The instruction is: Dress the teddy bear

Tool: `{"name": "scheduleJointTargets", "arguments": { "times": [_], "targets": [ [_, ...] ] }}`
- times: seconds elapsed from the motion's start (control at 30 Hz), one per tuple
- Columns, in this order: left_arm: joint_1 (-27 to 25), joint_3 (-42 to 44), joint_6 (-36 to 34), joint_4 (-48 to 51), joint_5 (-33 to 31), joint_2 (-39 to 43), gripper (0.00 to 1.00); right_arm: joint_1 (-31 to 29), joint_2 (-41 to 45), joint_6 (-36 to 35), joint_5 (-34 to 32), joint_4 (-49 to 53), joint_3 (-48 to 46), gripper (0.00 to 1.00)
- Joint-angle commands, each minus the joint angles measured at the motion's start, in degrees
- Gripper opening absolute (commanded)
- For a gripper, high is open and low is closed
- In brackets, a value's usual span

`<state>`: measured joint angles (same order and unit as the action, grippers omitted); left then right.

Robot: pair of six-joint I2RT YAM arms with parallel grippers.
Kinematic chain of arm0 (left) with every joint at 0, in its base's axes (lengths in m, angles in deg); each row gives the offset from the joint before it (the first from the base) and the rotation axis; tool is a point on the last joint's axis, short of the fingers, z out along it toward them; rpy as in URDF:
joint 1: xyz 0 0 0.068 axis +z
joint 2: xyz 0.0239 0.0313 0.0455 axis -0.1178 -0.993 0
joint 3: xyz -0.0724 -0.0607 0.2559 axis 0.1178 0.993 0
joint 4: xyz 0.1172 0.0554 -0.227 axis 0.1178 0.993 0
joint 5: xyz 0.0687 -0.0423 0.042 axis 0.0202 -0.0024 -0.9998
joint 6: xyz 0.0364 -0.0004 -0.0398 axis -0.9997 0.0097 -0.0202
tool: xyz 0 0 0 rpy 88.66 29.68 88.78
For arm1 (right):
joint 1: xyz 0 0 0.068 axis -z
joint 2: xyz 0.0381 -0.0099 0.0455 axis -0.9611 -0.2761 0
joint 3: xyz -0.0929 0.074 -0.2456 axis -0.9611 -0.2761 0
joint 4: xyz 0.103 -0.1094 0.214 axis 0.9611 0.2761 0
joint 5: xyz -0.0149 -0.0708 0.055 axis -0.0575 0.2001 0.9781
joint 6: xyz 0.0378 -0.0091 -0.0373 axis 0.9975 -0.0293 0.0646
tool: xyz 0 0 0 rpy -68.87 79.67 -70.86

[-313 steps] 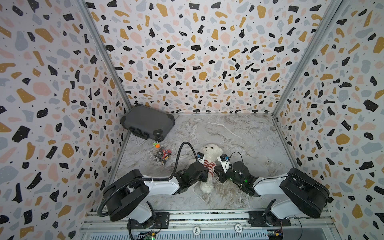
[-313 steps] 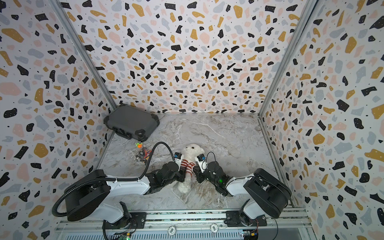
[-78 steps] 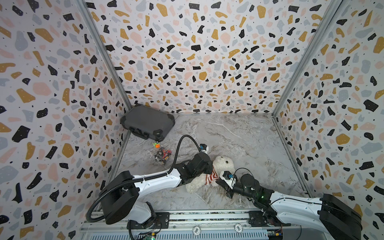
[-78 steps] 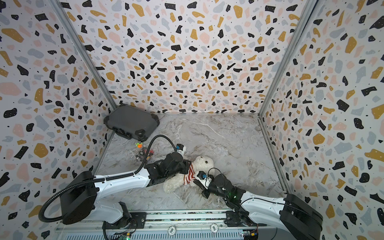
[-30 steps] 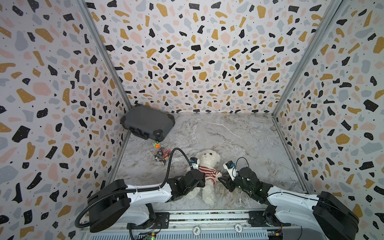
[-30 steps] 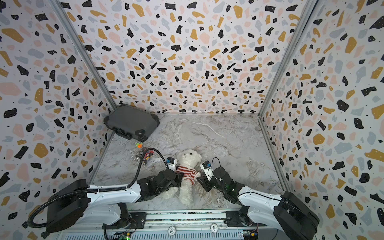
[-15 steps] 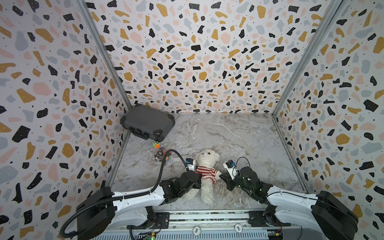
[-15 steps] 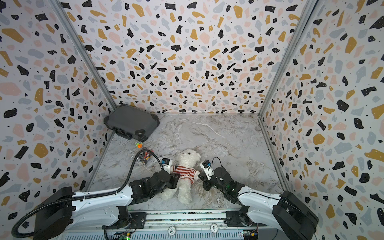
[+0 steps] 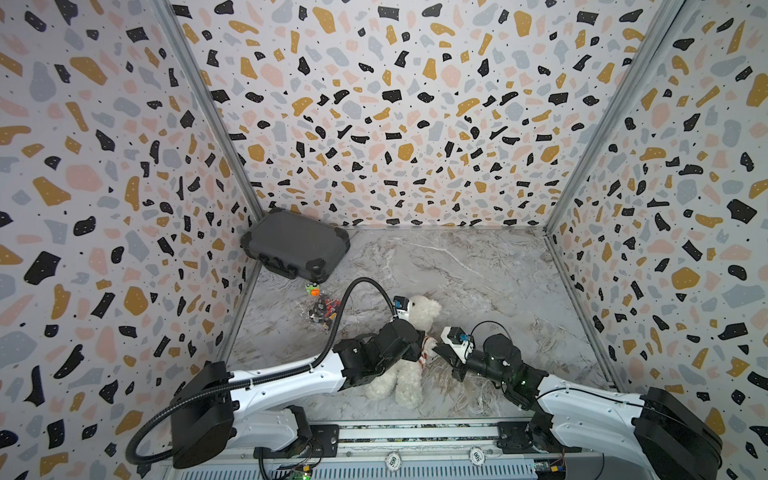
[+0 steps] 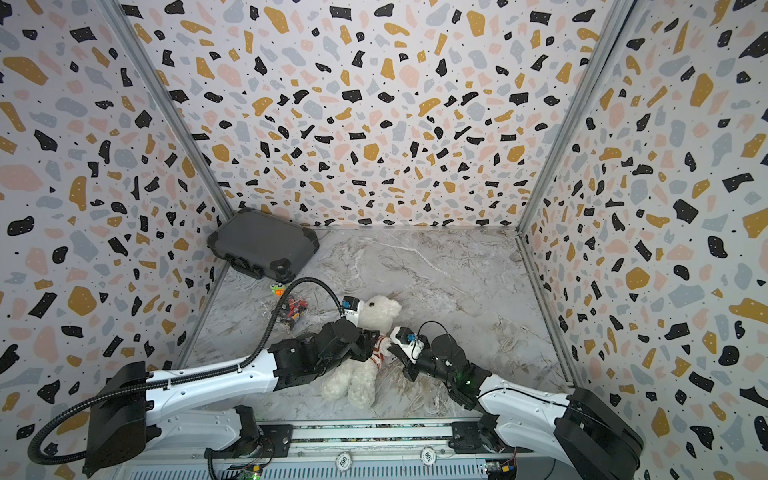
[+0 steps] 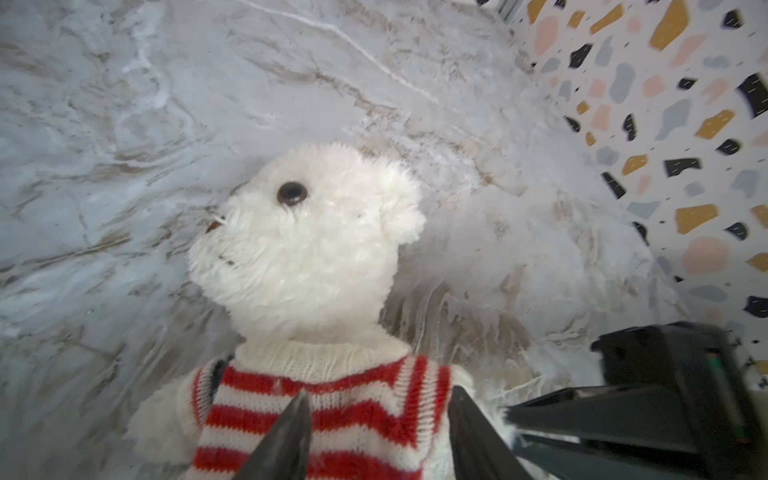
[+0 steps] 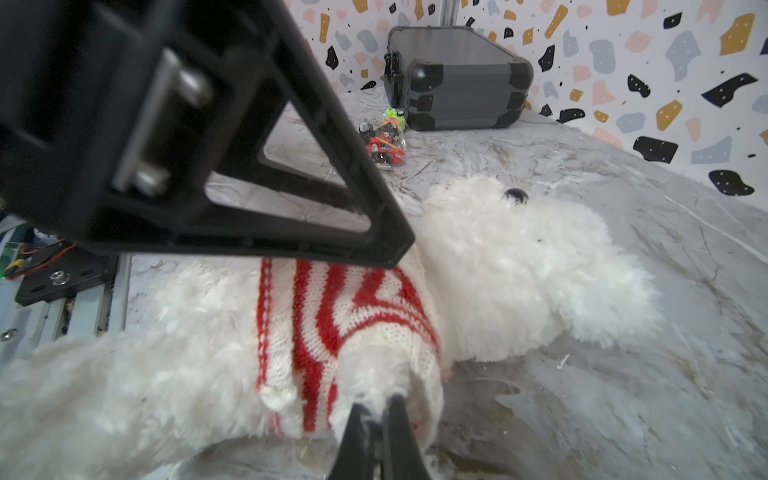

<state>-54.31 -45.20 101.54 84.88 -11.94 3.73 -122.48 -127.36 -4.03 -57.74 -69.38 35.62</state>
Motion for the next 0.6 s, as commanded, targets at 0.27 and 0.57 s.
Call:
{"name": "scheduleJointTargets", "arguments": {
  "times": [0.27,0.57],
  "targets": [
    [0.9,1.4,-1.4,-3.7,5.5,-3.4,0.26,-0.2,-0.1,-1.7,0.9,-4.2,1.3,0.00],
    [2.0,4.5,1.2,-5.0,3.8,-1.2,0.00,-0.1,1.3,-0.9,-1.7,-2.8,0.8,0.00]
  ]
}}
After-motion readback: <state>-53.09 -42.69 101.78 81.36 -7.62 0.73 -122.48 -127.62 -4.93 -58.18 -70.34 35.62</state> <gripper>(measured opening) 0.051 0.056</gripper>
